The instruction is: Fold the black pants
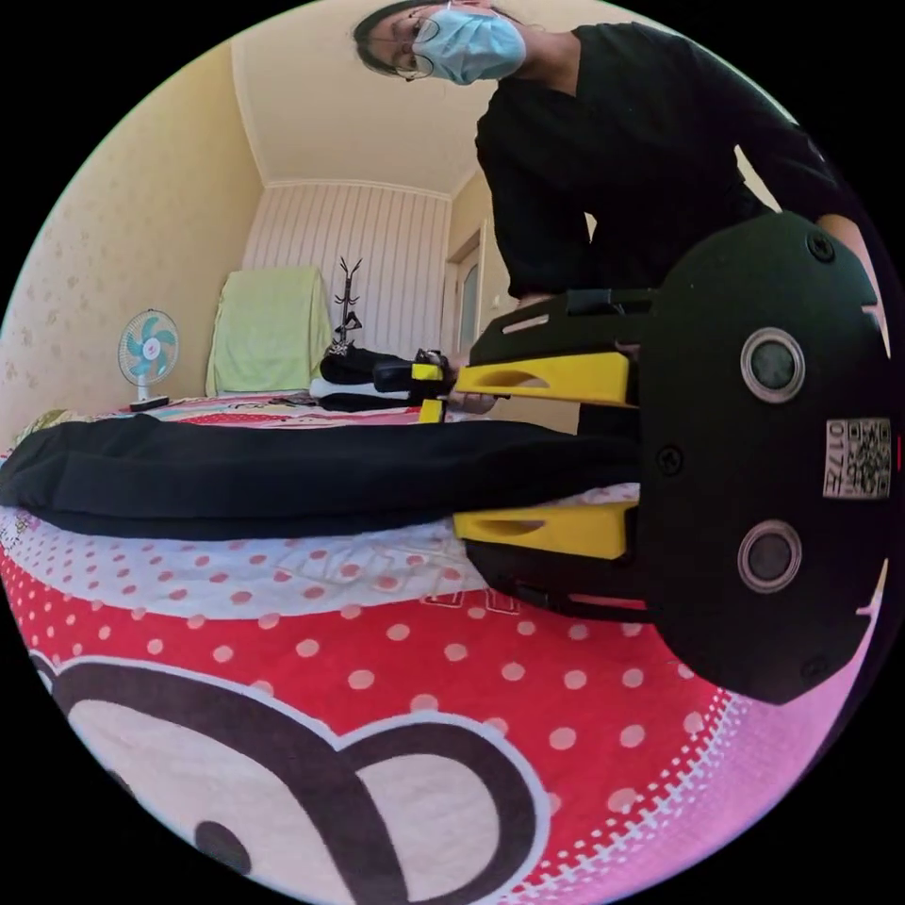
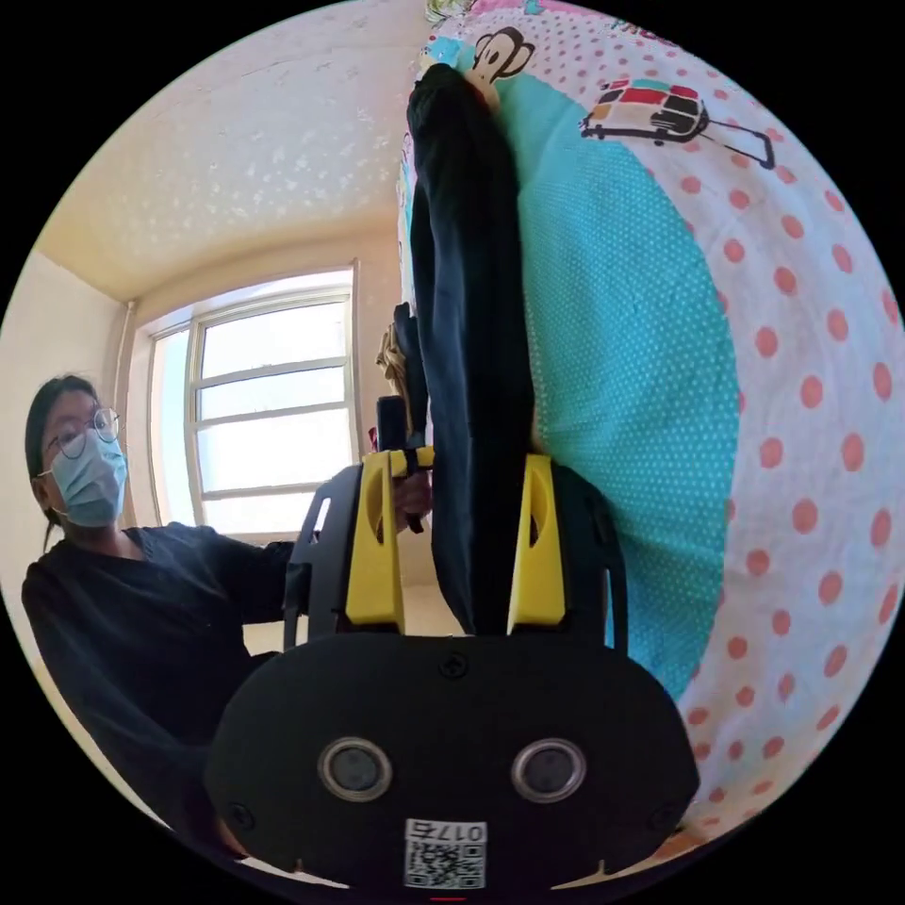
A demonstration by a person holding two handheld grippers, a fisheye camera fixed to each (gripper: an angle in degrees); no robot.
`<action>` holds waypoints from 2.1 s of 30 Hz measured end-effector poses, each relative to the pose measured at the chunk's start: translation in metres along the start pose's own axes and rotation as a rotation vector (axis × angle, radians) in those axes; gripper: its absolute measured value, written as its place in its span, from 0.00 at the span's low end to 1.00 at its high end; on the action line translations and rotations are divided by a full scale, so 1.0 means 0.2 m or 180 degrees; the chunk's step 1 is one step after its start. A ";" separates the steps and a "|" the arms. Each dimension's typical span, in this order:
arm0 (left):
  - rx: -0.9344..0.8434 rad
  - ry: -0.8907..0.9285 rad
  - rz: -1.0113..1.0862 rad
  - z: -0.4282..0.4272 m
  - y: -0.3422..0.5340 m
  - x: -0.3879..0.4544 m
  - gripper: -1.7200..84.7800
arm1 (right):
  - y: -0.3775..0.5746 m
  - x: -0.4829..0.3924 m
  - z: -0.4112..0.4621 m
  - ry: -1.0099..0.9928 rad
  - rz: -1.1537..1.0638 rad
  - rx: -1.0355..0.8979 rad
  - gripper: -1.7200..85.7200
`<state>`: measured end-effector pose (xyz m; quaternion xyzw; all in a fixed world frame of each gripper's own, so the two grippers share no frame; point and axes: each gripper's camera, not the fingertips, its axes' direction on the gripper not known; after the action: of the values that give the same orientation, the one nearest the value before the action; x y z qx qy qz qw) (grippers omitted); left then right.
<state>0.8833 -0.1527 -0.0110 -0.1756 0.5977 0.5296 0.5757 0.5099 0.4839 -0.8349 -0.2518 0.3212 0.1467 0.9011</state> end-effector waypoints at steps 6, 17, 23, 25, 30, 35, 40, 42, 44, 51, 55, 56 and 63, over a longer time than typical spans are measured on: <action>-0.0014 -0.0264 0.0049 0.18 0.08 0.08 0.10 | -0.03 -0.17 0.10 0.0391 -0.0260 -0.0590 0.08; 0.1092 -0.0339 0.1530 0.21 0.67 1.48 0.08 | 0.58 -1.67 -0.39 -0.0194 -0.2232 -0.0687 0.03; 0.1541 -0.0477 0.2470 0.37 0.96 2.23 0.08 | 0.98 -2.50 -0.72 -0.0226 -0.3375 -0.0724 0.03; 0.1725 -0.0438 0.2753 0.42 1.01 2.43 0.08 | 1.07 -2.69 -0.80 -0.0236 -0.3614 -0.0661 0.03; 0.1949 -0.0515 0.2962 0.48 0.96 2.54 0.08 | 1.21 -2.93 -0.89 0.0030 -0.4062 -0.0323 0.03; 0.1884 -0.0683 0.1939 0.53 0.57 2.18 0.08 | 0.82 -2.59 -0.83 0.0463 -0.3137 -0.0292 0.02; 0.1737 -0.0891 0.1062 0.57 0.10 1.65 0.08 | 0.41 -2.26 -0.66 0.1145 -0.2734 -0.0553 0.02; 0.1648 -0.1086 0.0790 0.62 -0.01 1.49 0.08 | 0.33 -2.13 -0.59 0.1464 -0.2601 -0.0618 0.03; 0.1561 -0.1255 0.0582 0.71 -0.06 1.32 0.08 | 0.31 -1.92 -0.51 0.1787 -0.2381 -0.0706 0.03; 0.1384 -0.0665 0.0062 1.12 0.24 0.66 0.08 | 0.69 -1.29 -0.56 0.1275 -0.1732 -0.0879 0.04; 0.0872 -0.0694 -0.0523 1.42 0.50 0.39 0.08 | 1.03 -0.94 -0.52 0.1152 -0.1108 -0.1571 0.06; 0.0817 -0.0707 -0.0622 1.45 0.53 0.35 0.08 | 1.12 -0.88 -0.47 0.1246 -0.1022 -0.1833 0.07; 0.0342 -0.0754 -0.1352 1.45 0.56 0.08 0.16 | 1.16 -0.81 -0.46 0.1583 -0.0672 -0.2572 0.18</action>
<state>0.9325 0.1374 0.0881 -0.2031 0.5030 0.3811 0.7487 0.2426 0.6101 -0.8737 -0.6401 0.4168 0.1028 0.6371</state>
